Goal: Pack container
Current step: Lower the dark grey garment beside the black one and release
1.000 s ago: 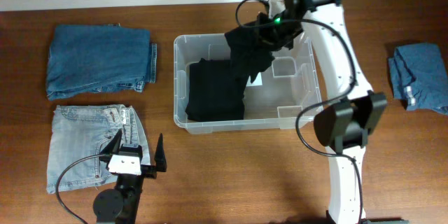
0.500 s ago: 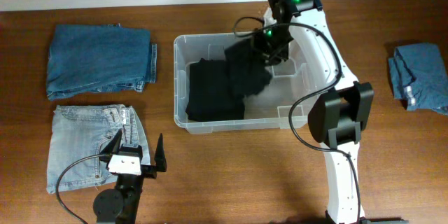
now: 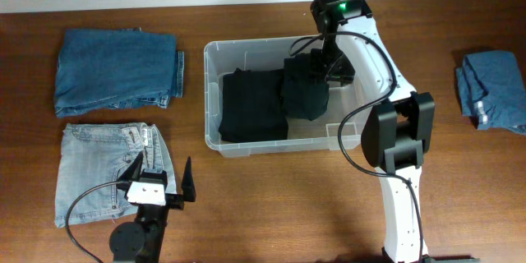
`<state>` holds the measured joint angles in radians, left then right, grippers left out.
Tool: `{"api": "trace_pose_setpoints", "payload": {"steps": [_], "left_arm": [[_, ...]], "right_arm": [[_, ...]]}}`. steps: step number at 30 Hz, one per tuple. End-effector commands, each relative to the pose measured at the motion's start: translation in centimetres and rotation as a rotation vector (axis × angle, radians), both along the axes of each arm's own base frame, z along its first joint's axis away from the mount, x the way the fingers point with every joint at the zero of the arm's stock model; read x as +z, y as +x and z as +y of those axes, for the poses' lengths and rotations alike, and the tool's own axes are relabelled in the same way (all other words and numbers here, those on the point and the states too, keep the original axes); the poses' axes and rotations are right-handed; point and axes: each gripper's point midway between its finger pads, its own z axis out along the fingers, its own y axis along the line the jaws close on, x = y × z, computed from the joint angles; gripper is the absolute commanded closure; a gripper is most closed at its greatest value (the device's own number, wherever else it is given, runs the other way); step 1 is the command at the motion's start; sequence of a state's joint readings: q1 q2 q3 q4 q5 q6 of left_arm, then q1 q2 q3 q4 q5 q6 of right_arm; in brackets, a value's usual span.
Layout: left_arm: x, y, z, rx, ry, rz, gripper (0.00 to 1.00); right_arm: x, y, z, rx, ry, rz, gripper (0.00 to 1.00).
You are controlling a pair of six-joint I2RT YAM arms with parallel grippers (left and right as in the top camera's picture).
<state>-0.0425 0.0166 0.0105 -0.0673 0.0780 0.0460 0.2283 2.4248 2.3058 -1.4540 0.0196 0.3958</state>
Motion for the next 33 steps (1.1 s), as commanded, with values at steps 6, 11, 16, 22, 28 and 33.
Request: {"api": "trace_pose_setpoints", "payload": {"steps": [6, 11, 16, 22, 28, 33], "left_arm": [[-0.1, 0.0, 0.1, 0.002, 0.015, 0.002, 0.00], [-0.1, 0.0, 0.1, 0.002, 0.015, 0.002, 0.01], [-0.1, 0.0, 0.1, 0.002, 0.015, 0.002, 0.01], [-0.1, 0.0, 0.1, 0.002, 0.015, 0.002, 0.00], [-0.1, 0.0, 0.1, 0.002, 0.015, 0.002, 0.01], [-0.1, 0.0, 0.1, 0.002, 0.015, 0.002, 0.01]], "right_arm": [[2.8, 3.0, 3.0, 0.066, 0.069, -0.168, 0.48], [3.2, 3.7, 5.7, 0.121, 0.130, -0.216, 0.80], [3.0, 3.4, 6.7, 0.142, 0.128, -0.214, 0.90], [0.9, 2.2, 6.0, 0.152, 0.048, -0.166, 0.92], [-2.3, 0.2, 5.3, 0.152, 0.024, -0.073, 0.95], [-2.3, -0.8, 5.0, 0.152, 0.014, -0.038, 0.96]]}}
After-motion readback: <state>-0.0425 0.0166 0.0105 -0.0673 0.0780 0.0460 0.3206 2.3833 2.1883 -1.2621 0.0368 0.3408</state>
